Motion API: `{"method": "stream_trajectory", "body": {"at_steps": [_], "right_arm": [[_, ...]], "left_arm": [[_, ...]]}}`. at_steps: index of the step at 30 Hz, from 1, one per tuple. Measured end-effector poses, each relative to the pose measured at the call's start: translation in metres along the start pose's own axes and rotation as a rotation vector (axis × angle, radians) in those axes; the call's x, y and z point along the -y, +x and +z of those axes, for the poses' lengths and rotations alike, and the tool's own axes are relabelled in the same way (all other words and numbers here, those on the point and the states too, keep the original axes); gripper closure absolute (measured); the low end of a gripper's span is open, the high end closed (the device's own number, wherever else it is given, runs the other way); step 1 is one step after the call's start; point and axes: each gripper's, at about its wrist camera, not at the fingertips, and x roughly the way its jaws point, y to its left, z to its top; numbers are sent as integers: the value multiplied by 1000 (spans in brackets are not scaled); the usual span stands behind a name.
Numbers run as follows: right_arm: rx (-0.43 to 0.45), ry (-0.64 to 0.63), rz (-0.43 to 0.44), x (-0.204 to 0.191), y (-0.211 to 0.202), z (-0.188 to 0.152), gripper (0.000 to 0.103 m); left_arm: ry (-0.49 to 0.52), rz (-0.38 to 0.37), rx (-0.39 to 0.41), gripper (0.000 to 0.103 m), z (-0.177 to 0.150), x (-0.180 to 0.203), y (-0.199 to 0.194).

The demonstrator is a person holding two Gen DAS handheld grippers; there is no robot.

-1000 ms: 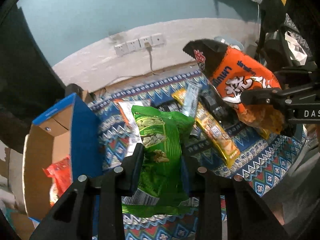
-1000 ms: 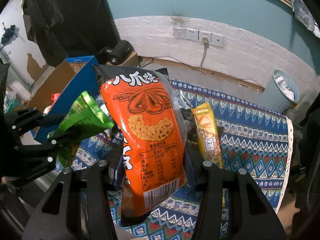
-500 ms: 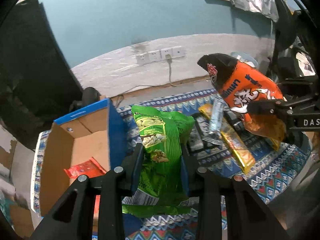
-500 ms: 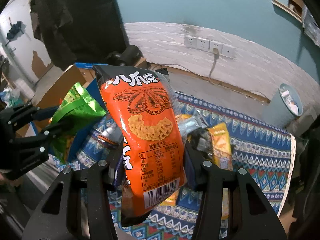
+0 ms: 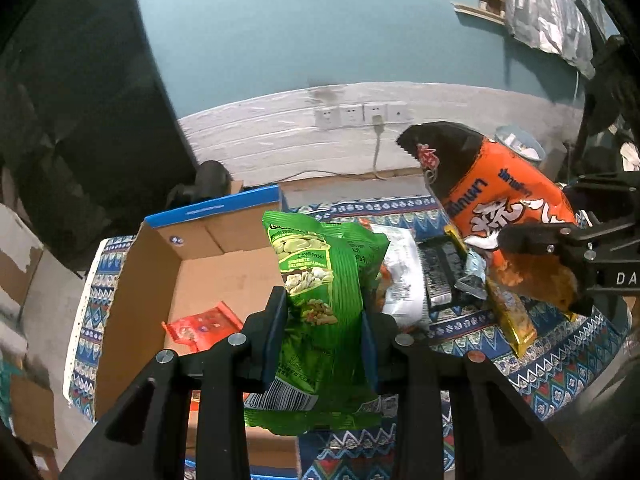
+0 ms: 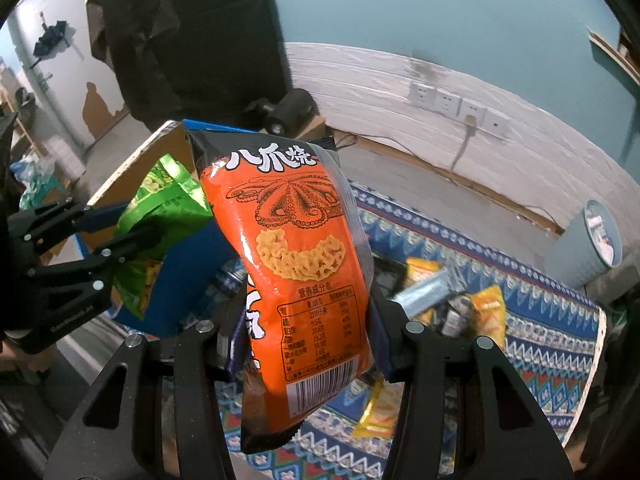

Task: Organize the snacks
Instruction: 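Carry both bags into the cardboard box and open both grippers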

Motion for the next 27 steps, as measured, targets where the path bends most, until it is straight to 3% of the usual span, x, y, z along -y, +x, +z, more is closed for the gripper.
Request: {"method": "stream_trajectory", "body": {"at_steps": [16,27], "right_arm": [[-23,-52,61,-66,48,51,54],[-50,-111,96,-124,86,77,55]], "left_arm": [[-96,93,8,69,-12,-79,3],[-196,161,-40,69,-29,-136,18]]}}
